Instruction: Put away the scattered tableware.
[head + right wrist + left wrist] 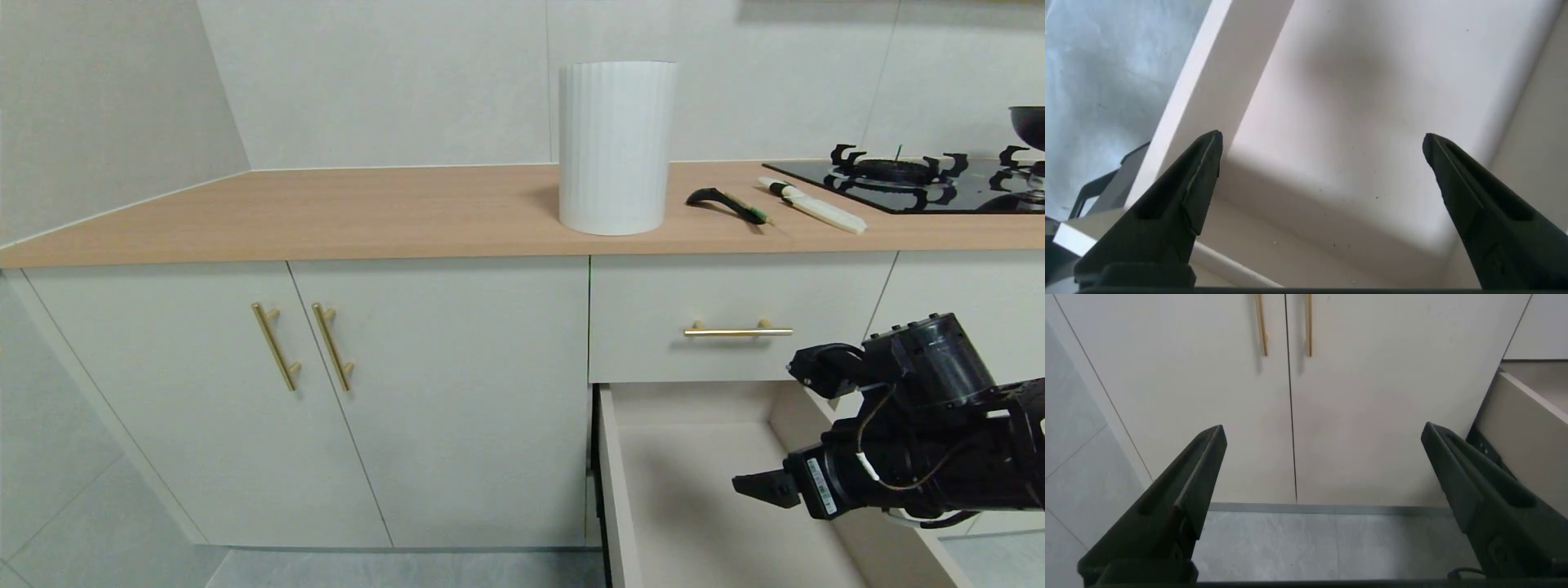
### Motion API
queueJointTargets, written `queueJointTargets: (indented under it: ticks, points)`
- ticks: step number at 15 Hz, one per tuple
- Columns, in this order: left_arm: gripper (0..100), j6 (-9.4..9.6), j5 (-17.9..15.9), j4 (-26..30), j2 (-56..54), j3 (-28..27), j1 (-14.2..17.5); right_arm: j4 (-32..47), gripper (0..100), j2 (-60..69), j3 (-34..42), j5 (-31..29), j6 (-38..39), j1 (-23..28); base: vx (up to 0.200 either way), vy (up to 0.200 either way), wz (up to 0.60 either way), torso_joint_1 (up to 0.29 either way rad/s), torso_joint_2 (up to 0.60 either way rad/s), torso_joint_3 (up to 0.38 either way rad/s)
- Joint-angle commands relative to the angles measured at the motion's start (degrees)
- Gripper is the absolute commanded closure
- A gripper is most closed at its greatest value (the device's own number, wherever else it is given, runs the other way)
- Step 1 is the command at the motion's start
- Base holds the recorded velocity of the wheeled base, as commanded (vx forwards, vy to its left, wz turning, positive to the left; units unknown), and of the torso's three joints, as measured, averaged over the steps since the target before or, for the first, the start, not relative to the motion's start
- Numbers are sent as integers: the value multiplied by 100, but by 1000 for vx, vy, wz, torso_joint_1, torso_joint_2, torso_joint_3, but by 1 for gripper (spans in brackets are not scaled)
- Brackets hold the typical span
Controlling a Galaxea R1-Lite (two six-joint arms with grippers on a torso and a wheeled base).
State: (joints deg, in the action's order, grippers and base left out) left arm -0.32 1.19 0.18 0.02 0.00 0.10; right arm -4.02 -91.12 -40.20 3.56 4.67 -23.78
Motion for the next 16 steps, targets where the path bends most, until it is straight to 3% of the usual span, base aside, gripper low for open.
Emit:
queueJointTargets:
  ticks: [1, 7, 16]
  points:
    - [0, -3, 4, -1, -2, 0, -1, -11, 0, 7, 13, -13, -1, -3, 0, 0, 0, 0, 0, 0]
    - [0, -3, 4, -1, -2, 0, -1, -11, 0, -19, 21, -233, -10, -3, 0, 0, 0, 51, -155, -168]
    - [0, -3, 4, -1, -2, 0, 8, -20, 0, -2, 48, -233, -10, -3, 0, 0, 0, 156, -487, -296]
